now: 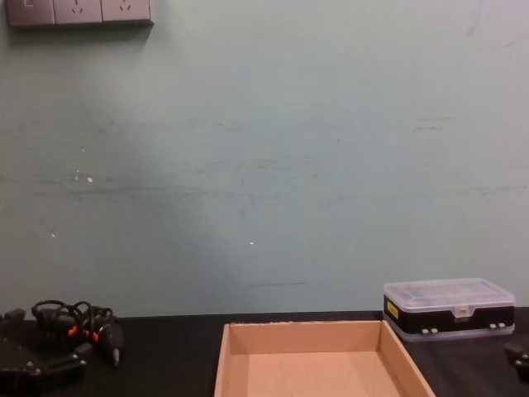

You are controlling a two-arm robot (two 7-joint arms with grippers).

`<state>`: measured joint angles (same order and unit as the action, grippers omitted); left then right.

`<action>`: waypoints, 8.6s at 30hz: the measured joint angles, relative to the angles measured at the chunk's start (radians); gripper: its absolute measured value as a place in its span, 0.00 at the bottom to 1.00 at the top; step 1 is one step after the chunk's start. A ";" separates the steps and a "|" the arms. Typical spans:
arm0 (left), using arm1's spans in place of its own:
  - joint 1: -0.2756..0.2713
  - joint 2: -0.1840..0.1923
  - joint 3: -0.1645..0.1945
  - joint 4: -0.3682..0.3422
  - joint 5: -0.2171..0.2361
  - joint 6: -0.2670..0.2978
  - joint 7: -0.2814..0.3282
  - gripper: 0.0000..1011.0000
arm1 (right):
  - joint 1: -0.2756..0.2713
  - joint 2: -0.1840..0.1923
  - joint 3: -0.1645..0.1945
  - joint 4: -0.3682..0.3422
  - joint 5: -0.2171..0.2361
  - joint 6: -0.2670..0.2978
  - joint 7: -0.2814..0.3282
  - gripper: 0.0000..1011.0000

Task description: Use one hand to pick up the angle iron from the table and place it into the box.

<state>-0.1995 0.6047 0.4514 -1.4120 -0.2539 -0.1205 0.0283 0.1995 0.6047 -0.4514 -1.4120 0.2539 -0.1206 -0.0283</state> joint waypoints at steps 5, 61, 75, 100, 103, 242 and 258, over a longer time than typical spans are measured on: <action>0.000 0.000 0.000 0.000 0.000 0.000 0.000 0.99 | 0.000 0.000 0.000 0.000 0.000 0.000 0.000 0.99; 0.000 0.000 0.000 0.000 0.000 0.000 0.000 0.99 | -0.011 -0.005 0.020 -0.009 -0.007 0.002 0.007 0.99; 0.000 0.000 0.000 0.000 0.000 0.000 0.000 0.99 | -0.082 0.060 0.109 -0.153 0.033 0.047 0.059 0.99; 0.000 0.000 0.000 0.000 0.000 0.000 0.000 0.99 | -0.141 0.293 0.219 -0.425 0.248 0.356 0.468 0.99; 0.000 0.000 0.000 0.000 0.000 0.000 0.000 0.99 | -0.115 0.303 0.192 -0.418 0.257 0.402 0.532 0.99; 0.000 0.000 0.000 0.000 0.000 0.000 0.000 0.99 | 0.025 0.155 -0.015 -0.320 0.162 0.444 0.520 0.12; 0.000 0.000 0.000 0.000 0.000 0.000 0.000 0.99 | 0.078 0.055 0.012 -0.267 0.109 0.441 0.474 0.12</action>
<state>-0.1995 0.6047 0.4514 -1.4120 -0.2539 -0.1205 0.0283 0.2771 0.6596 -0.4398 -1.6793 0.3629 0.3208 0.4458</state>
